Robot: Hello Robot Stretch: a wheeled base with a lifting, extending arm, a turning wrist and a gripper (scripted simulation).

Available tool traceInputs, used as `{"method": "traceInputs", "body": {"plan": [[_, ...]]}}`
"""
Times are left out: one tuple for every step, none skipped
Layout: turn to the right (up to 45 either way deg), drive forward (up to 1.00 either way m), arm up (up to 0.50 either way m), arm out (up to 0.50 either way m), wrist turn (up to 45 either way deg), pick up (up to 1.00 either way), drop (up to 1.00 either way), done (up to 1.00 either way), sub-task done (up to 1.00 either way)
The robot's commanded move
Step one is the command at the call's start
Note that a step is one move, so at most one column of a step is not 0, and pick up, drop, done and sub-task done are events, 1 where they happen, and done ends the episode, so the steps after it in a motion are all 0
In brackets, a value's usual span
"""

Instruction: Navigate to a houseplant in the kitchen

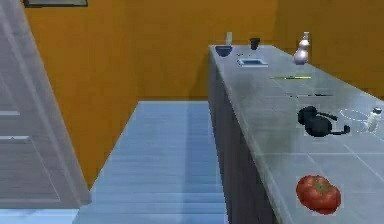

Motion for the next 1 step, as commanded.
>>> {"method": "traceInputs", "body": {"plan": [[45.0,0.0,0.0,0.0,0.0,0.0,0.0,0.0,0.0]]}}
